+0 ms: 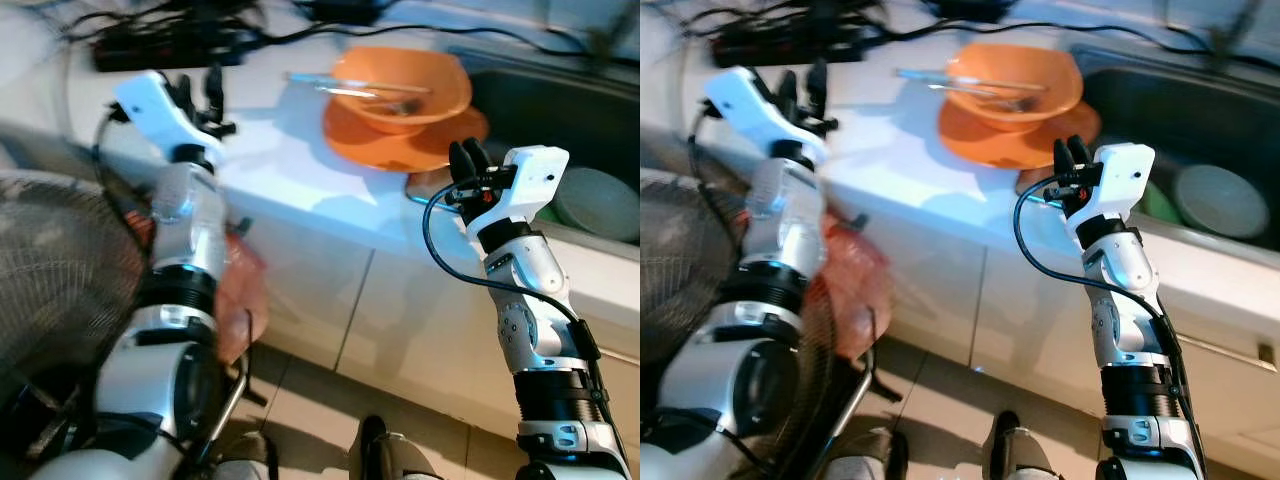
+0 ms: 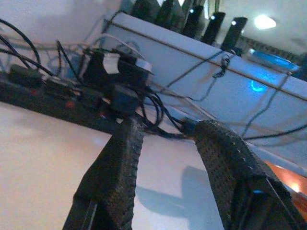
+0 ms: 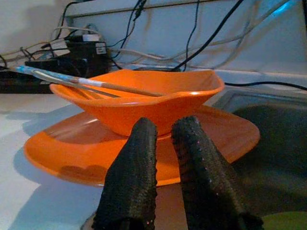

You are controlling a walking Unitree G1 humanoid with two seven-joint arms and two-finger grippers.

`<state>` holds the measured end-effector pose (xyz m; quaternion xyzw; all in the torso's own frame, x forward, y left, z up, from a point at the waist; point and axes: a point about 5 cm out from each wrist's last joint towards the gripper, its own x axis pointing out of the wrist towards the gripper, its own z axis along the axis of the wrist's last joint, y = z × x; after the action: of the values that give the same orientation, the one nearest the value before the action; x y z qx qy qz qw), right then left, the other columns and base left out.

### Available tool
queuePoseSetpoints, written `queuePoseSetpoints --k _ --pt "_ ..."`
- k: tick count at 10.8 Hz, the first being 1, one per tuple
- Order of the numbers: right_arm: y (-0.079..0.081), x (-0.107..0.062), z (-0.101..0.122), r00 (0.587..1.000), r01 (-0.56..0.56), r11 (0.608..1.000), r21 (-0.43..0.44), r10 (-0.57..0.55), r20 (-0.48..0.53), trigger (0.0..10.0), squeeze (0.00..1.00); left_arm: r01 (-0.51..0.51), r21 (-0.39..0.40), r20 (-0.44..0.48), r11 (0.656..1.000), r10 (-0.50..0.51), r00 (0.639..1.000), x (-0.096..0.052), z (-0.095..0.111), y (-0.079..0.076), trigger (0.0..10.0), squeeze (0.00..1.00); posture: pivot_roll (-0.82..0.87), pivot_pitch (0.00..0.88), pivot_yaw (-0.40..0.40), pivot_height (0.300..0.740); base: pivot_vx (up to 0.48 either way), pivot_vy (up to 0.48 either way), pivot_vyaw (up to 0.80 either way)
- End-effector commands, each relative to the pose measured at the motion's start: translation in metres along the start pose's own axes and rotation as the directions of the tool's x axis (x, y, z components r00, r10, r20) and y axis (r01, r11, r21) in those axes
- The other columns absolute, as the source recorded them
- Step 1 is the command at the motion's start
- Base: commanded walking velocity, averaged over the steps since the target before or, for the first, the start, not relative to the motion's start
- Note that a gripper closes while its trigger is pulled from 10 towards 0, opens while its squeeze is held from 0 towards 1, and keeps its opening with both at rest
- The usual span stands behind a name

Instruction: Kitchen organization

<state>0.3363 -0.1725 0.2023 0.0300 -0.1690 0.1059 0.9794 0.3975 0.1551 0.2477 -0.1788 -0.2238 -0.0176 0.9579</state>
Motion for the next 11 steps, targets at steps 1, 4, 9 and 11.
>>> queuePoseSetpoints --k 1,4,9,11 --pt "-0.0078 -0.0037 0.0010 1.000 0.025 1.000 -0.005 -0.025 0.000 10.0 0.00 0.024 0.004 0.015 1.000 -0.024 1.000 0.0013 0.0031 -0.0050 10.0 0.00 -0.01 0.184 -0.028 0.740 0.000 0.000 0.00" --pt "-0.0081 -0.0035 -0.0002 0.999 0.033 0.999 -0.007 -0.033 -0.005 10.0 0.00 0.023 0.000 0.012 1.000 -0.023 1.000 0.0009 0.0026 -0.0037 10.0 0.00 -0.01 0.183 -0.028 0.740 0.000 0.000 0.00" --pt "-0.0087 -0.0027 -0.0029 0.999 0.039 0.999 -0.008 -0.039 -0.028 10.0 0.00 0.026 0.001 0.014 1.000 -0.026 1.000 0.0000 0.0022 -0.0038 10.0 0.00 -0.01 0.183 -0.027 0.740 0.000 0.000 -0.59" --pt "-0.0097 -0.0030 -0.0029 0.999 0.043 0.999 -0.012 -0.044 -0.028 10.0 0.00 0.025 -0.001 0.018 1.000 -0.025 1.000 -0.0005 0.0022 -0.0043 10.0 0.00 -0.01 0.181 -0.027 0.740 0.000 0.000 -0.80"
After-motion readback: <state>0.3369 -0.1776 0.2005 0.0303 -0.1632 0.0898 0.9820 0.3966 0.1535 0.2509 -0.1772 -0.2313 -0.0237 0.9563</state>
